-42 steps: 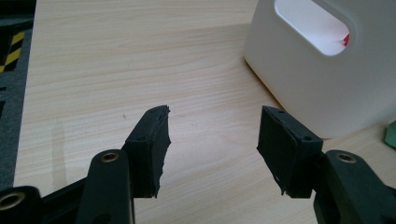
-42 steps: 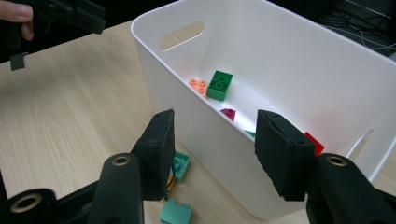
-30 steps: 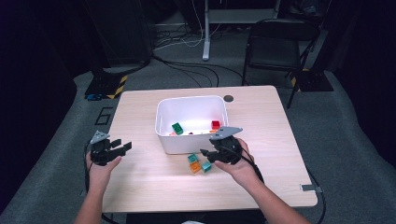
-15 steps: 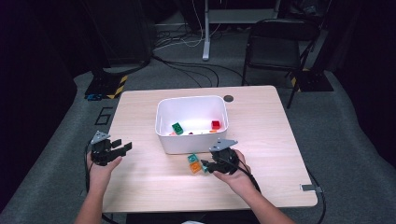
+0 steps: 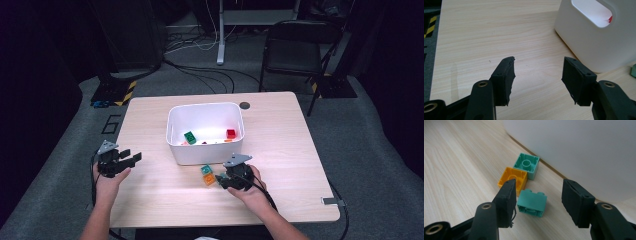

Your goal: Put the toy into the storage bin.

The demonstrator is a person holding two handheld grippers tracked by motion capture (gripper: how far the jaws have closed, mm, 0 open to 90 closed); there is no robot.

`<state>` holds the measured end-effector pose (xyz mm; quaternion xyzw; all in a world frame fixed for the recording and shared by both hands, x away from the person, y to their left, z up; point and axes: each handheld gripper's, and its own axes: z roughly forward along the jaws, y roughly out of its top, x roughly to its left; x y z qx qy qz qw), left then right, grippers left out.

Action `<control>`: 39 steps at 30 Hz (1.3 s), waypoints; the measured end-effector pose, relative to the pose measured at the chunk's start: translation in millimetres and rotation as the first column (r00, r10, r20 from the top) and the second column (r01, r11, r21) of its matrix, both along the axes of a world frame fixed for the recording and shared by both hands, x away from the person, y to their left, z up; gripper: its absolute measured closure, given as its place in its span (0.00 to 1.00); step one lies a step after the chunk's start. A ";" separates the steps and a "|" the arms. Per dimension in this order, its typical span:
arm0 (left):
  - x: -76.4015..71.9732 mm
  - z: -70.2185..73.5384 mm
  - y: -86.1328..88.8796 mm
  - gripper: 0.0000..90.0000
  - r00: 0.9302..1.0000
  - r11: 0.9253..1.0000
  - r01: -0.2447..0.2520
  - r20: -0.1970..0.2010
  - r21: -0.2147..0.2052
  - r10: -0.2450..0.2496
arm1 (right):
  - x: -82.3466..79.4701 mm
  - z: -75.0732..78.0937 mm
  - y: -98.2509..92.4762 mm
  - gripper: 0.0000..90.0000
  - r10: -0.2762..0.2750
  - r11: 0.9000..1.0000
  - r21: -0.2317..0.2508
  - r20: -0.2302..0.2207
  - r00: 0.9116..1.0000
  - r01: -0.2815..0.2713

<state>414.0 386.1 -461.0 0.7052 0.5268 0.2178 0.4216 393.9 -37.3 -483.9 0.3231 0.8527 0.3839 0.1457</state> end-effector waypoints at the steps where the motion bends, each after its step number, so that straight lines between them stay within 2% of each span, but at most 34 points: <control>1: 0.0 0.0 -0.1 0.48 1.000 1.000 0.000 0.001 -0.001 0.000 | 0.1 -2.0 0.6 0.50 0.003 1.000 -0.003 -0.003 1.000 -0.003; 11: 0.2 -0.1 -0.1 0.48 1.000 1.000 0.001 -0.001 0.000 -0.001 | 3.0 -15.8 7.0 0.50 0.005 0.999 -0.040 -0.019 1.000 -0.006; 16: 0.2 0.1 0.4 0.48 1.000 1.000 0.000 -0.001 -0.002 0.000 | 4.5 -22.2 8.0 0.50 -0.005 0.999 -0.048 -0.041 0.999 0.003; 22: 0.2 0.2 0.5 0.48 1.000 1.000 -0.001 0.003 -0.002 0.001 | 5.1 -25.6 6.8 0.60 0.000 0.999 -0.050 -0.059 0.998 -0.003; 32: 0.3 0.1 0.3 0.48 1.000 1.000 0.001 -0.001 -0.002 -0.001 | 3.9 -23.5 6.0 0.64 0.014 0.998 -0.052 -0.071 0.997 -0.018; 39: 0.2 -0.4 0.4 0.48 1.000 1.000 0.001 -0.002 -0.004 -0.001 | 3.2 -11.8 3.6 0.65 0.027 0.999 -0.035 -0.057 0.998 -0.029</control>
